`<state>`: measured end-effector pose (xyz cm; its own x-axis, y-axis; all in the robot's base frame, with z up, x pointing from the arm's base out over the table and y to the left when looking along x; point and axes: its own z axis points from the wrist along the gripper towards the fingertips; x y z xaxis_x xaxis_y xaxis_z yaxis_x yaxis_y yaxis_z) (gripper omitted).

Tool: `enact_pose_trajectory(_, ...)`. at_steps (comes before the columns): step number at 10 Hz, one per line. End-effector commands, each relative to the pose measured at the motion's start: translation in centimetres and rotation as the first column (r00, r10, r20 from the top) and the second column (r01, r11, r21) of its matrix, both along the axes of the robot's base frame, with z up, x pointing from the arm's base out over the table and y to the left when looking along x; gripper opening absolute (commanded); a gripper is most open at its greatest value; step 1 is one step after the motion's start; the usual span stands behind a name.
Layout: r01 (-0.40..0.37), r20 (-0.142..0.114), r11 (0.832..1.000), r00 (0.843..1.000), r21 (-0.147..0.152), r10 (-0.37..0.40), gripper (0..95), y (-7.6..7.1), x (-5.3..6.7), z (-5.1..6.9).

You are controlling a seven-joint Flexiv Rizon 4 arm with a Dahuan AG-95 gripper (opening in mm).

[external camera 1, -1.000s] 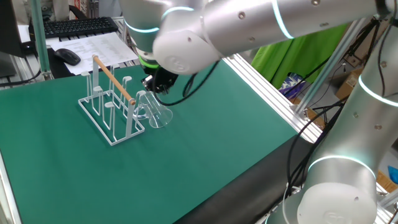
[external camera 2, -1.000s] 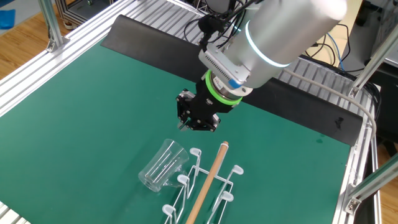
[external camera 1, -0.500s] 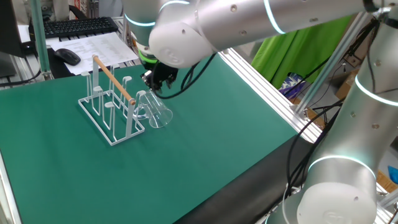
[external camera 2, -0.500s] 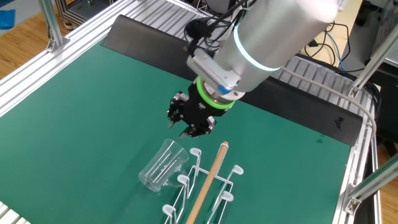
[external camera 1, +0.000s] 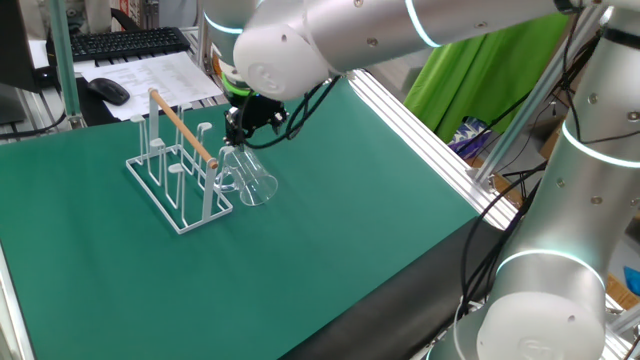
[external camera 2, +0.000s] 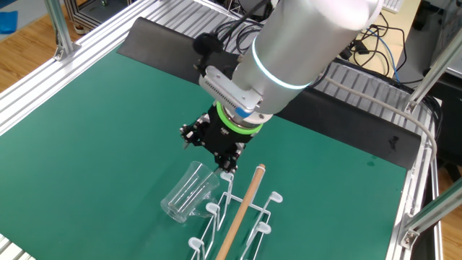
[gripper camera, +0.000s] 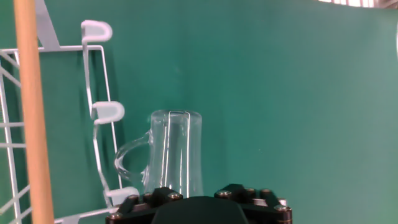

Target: Put the cup on the cup rack

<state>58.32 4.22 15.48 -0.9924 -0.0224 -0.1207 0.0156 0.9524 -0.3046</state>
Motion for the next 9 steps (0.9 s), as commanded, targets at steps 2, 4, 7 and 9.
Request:
enact_pose_trajectory(2,0.003,-0.015,1.0,1.0,0.012,-0.002,95.0,-0.2,1.0,-0.5)
enact_pose_trajectory(4,0.007,-0.062,0.997,0.998,0.081,-0.002,95.0,-0.7,1.9,-0.4)
enact_pose_trajectory(7,0.046,-0.085,0.986,0.996,0.16,-0.033,95.0,-0.6,2.2,-1.6)
enact_pose_trajectory(9,0.059,-0.079,0.984,0.996,0.166,-0.046,95.0,-0.5,2.3,-2.3)
